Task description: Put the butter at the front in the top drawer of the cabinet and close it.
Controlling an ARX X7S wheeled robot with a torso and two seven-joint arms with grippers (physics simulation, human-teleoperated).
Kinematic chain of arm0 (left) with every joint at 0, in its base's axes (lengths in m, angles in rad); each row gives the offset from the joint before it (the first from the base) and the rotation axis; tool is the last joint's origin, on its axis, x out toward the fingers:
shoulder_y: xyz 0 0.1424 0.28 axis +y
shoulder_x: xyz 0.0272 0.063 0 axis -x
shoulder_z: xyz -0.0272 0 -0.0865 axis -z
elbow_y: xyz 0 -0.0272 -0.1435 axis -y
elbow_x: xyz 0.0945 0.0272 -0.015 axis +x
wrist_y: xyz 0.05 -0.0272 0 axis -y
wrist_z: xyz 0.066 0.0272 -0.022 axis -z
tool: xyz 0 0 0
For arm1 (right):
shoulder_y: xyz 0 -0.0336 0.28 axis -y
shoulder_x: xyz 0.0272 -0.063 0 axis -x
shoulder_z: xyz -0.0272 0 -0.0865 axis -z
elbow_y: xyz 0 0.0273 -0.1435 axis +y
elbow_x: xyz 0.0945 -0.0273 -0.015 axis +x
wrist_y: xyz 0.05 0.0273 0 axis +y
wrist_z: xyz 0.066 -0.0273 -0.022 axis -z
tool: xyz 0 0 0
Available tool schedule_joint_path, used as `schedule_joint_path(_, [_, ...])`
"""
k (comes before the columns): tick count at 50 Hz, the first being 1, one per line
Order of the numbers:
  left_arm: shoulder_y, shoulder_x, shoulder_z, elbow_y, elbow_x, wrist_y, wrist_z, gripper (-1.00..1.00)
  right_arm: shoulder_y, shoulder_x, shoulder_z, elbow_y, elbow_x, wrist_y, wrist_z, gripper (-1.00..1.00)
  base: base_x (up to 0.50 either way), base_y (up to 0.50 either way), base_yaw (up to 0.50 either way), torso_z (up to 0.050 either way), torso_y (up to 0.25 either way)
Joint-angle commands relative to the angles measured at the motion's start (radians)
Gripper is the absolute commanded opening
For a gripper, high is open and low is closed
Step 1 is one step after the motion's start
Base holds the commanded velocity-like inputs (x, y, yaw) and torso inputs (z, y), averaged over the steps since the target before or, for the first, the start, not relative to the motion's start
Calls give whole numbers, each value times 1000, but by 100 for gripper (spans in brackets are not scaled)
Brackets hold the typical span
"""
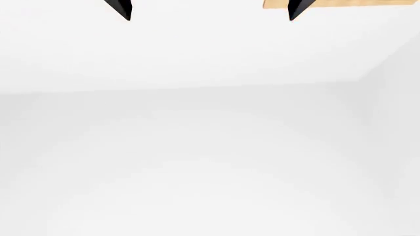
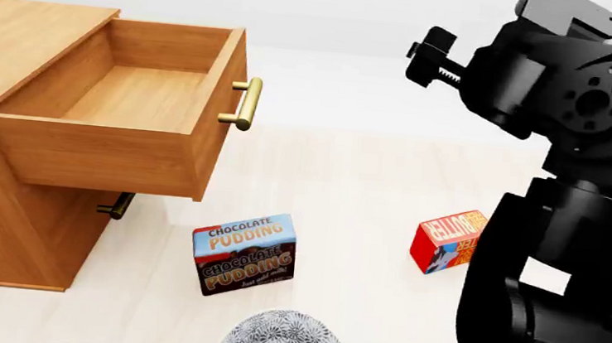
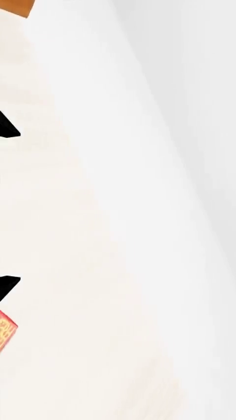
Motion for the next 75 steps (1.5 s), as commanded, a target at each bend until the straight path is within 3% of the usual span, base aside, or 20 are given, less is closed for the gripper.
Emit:
schedule_joint_path(1, [10, -7, -4, 18, -1, 0, -14, 100, 3, 1, 32, 191, -10, -183, 10, 100, 0, 0, 0, 0, 0])
schedule_joint_path(23, [7, -7, 5, 19, 6, -6, -18, 100, 12, -13, 112, 464, 7, -479, 90, 100, 0, 0, 0, 0, 0])
schedule_joint_path(47, [2, -6, 17, 18, 17, -18, -32, 100, -56, -10, 126, 472, 21, -570, 259, 100, 0, 0, 0, 0, 0])
schedule_joint_path(52, [54, -21, 28, -25, 43, 98, 24, 100, -83, -3, 123, 457, 25, -573, 284, 100, 0, 0, 0, 0, 0])
schedule_joint_path(66, [61, -29, 25, -30, 48, 129, 34, 100, -81, 27, 97, 553, 16, -620, 253, 100, 0, 0, 0, 0, 0])
schedule_joint_path(75, [70, -32, 20, -17, 52, 152, 25, 100, -32, 50, 80, 757, -13, -732, 186, 100, 0, 0, 0, 0, 0])
